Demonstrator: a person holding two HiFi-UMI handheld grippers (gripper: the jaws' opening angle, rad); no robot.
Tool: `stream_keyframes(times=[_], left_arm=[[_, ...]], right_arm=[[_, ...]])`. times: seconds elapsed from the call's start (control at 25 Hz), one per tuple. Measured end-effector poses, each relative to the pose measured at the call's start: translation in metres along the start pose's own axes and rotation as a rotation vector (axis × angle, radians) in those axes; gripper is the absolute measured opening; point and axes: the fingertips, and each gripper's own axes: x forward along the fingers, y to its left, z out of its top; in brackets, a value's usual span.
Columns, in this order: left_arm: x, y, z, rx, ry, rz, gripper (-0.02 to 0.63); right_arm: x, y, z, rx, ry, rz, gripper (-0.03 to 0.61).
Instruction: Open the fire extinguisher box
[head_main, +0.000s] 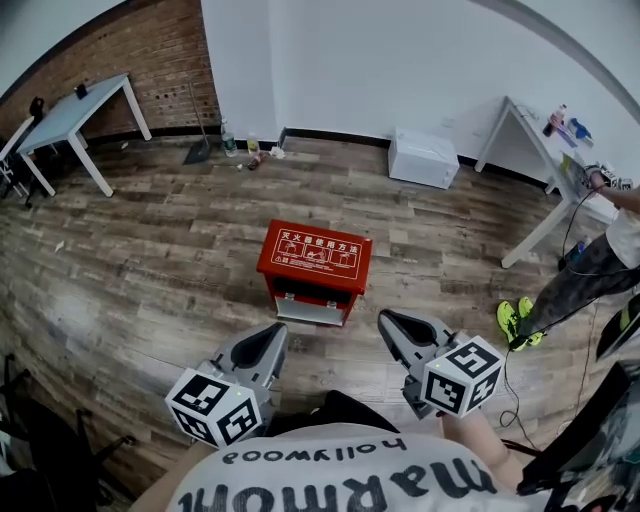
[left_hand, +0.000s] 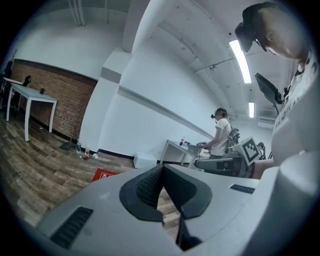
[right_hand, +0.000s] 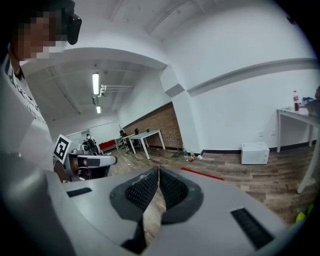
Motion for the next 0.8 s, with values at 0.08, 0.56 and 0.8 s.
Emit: stream_keyframes(times=[0.08, 0.56, 0.8], left_arm=[[0.003, 0.000, -0.003, -0.001, 0.007, 0.007, 0.002], [0.008, -0.001, -0.009, 0.008, 0.050, 0.026, 0.002], [0.027, 0.005, -0.004, 0.008, 0.061, -0.006, 0.002]], right_arm=[[0.001, -0.002, -0.004, 0.003, 0.005, 0.008, 0.011], [0.004, -0.010, -0.015, 0.035, 0.021, 0.034, 0.011], [0.012, -0.019, -0.015, 0.052, 0.032, 0.013, 0.011]])
